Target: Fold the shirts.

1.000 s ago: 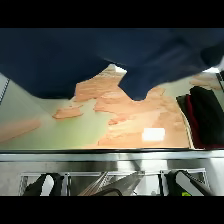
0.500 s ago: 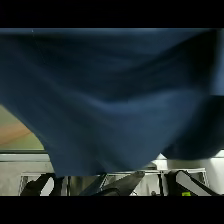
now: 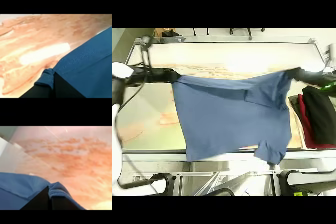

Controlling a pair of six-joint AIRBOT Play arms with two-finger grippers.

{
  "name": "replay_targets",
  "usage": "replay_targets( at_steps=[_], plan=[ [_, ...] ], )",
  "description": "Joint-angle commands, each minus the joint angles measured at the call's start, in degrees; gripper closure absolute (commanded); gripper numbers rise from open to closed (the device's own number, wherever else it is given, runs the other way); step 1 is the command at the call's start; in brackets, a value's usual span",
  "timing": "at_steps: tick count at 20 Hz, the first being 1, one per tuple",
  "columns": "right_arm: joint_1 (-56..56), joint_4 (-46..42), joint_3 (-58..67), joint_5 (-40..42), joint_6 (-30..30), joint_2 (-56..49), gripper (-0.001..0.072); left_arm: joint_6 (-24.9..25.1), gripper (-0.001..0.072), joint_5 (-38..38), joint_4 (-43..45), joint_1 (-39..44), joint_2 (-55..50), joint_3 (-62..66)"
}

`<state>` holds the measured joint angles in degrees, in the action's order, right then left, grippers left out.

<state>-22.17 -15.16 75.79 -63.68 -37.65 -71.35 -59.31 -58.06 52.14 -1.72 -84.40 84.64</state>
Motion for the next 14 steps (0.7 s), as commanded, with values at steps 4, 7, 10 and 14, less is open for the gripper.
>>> replay_targets(
  at_steps=[4, 7, 10, 14],
  plan=[
    [5.2, 4.8, 13.6, 9.0, 3.8, -23.0, 0.0691, -5.8, 0.0692, -5.9, 4.4, -3.6, -25.2, 23.9],
    [5.1, 1.8, 21.2, 9.1, 1.5, -27.1, 0.0691, -7.4, 0.0691, -10.9, 7.6, -3.0, -29.3, 30.3],
    [4.7, -5.9, 23.0, 9.4, -0.9, -27.5, 0.0691, -8.8, 0.0691, -13.3, 13.0, -0.9, -31.4, 31.7],
    [4.4, -18.3, 23.0, 8.4, -6.2, -27.6, 0.0691, -10.6, 0.0691, -13.2, 21.0, 1.5, -31.9, 28.7]
  ],
)
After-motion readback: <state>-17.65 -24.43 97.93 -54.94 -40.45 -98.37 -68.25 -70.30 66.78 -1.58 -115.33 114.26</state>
